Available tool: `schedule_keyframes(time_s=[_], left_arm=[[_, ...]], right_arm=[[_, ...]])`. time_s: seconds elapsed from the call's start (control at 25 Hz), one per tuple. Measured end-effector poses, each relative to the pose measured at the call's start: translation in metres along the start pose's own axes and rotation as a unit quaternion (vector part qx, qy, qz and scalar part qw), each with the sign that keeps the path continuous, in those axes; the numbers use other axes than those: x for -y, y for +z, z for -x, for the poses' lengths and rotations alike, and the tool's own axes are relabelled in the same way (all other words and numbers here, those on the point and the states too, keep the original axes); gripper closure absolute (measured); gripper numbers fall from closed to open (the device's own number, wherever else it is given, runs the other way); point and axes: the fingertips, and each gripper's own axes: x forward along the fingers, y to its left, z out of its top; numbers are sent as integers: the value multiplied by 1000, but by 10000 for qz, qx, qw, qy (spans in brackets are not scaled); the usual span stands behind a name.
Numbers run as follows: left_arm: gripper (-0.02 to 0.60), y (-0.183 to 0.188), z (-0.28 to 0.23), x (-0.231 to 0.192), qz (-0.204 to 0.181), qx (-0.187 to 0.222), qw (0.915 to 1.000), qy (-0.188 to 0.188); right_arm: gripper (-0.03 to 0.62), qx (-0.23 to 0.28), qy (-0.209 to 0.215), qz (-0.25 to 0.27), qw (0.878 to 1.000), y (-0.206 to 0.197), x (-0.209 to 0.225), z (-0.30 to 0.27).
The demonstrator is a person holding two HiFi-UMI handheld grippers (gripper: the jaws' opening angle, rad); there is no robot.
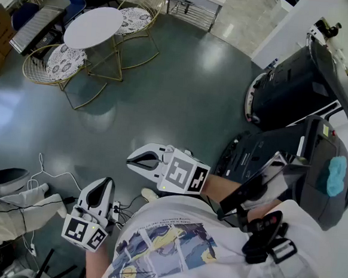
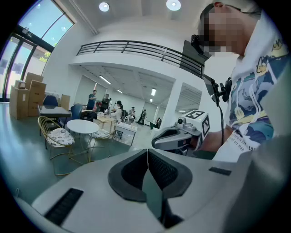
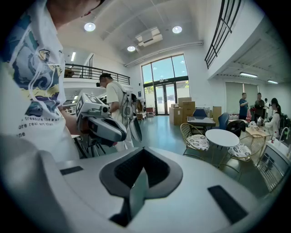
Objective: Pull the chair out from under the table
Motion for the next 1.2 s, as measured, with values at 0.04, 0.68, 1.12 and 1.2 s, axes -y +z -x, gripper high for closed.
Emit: schedule_keyframes(time_s=[0.04, 0.68, 1.12, 1.2], left_arm=[[571, 1, 6, -2, 22, 49, 10000, -39], [571, -6, 46, -37, 194, 561, 9981, -183], [571, 71, -49, -169, 114, 562, 9948, 846], [571, 82, -71, -202, 92, 622, 9927, 1028]], right_arm=[[585, -13, 12, 11, 10000, 2, -4, -6], [513, -85, -144, 219, 9996, 21, -15, -55], [503, 267, 547, 562, 9966, 66, 164, -117], [503, 333, 662, 750, 9944, 71, 204, -135]])
